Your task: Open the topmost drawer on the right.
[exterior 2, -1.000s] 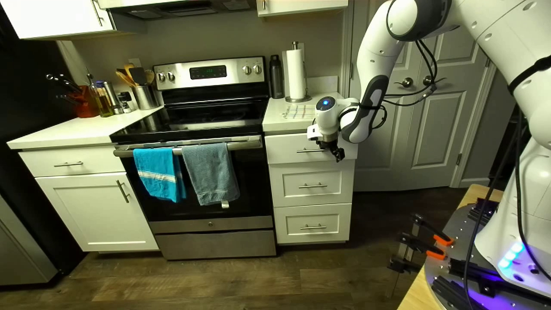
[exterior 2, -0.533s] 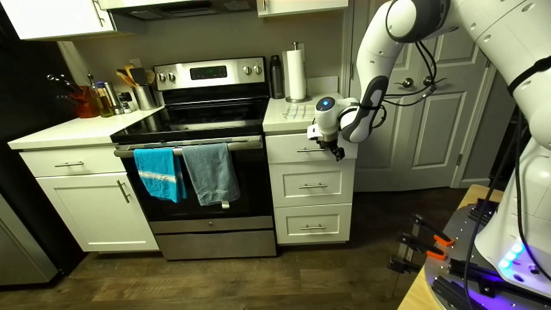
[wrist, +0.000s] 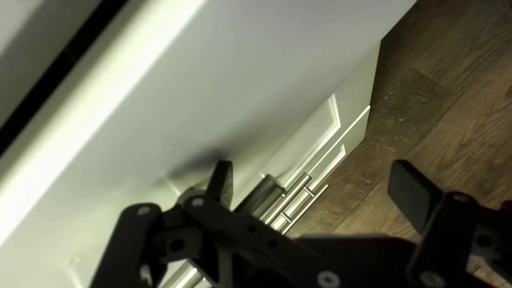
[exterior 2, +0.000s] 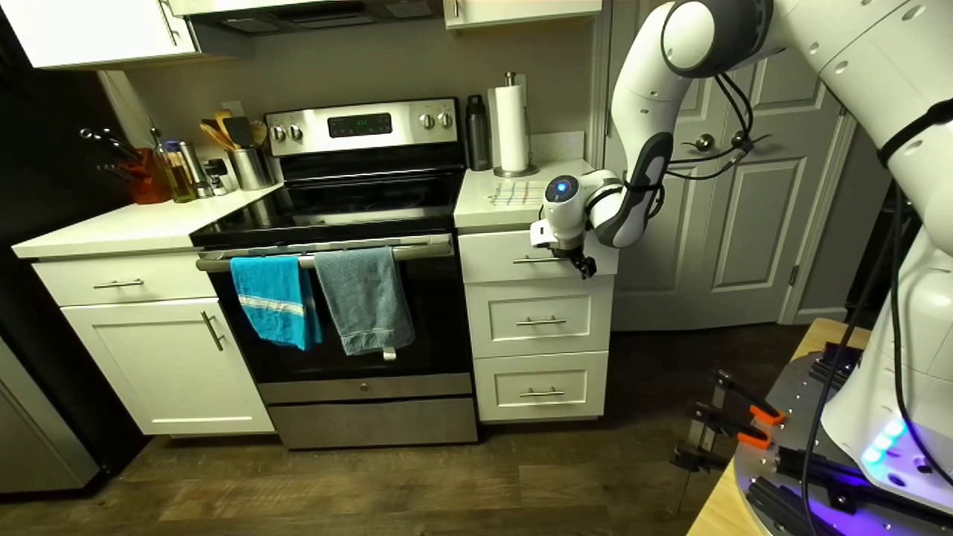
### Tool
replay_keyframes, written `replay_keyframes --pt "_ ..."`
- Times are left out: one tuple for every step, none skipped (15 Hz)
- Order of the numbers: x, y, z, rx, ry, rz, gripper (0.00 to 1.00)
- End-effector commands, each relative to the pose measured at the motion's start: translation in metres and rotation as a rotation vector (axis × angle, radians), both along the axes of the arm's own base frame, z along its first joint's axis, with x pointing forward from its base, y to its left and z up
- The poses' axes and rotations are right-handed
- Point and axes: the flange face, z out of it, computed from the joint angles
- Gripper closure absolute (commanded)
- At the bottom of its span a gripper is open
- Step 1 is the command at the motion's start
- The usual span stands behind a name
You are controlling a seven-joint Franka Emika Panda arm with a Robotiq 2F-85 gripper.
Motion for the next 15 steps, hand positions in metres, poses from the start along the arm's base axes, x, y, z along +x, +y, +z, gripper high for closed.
replay_keyframes --pt "-0.029 0.059 -0.032 0.1 0.071 0.088 0.0" --pt "-0.031 0.059 -0.028 0.104 0.066 0.091 0.0" --pt "-0.033 0.059 -0.022 0.103 0.058 0.101 0.0" --pt "-0.036 0.057 -0.02 0.098 0.052 0.111 0.0" --pt "-0.038 0.056 -0.021 0.086 0.06 0.122 0.0" --pt "-0.04 0.056 -0.022 0.075 0.066 0.133 0.0" --pt "-0.042 0.057 -0.023 0.07 0.068 0.14 0.0" --pt "-0.043 0.058 -0.023 0.064 0.069 0.151 0.0" --pt "-0.044 0.059 -0.023 0.059 0.069 0.16 0.0" --pt "-0.045 0.06 -0.024 0.057 0.068 0.167 0.0" --pt "-0.046 0.061 -0.024 0.053 0.067 0.174 0.0" --pt "-0.047 0.062 -0.025 0.051 0.067 0.178 0.0" --pt "-0.048 0.063 -0.025 0.048 0.066 0.184 0.0" --pt "-0.049 0.063 -0.026 0.045 0.066 0.188 0.0" --pt "-0.05 0.063 -0.026 0.043 0.067 0.19 0.0"
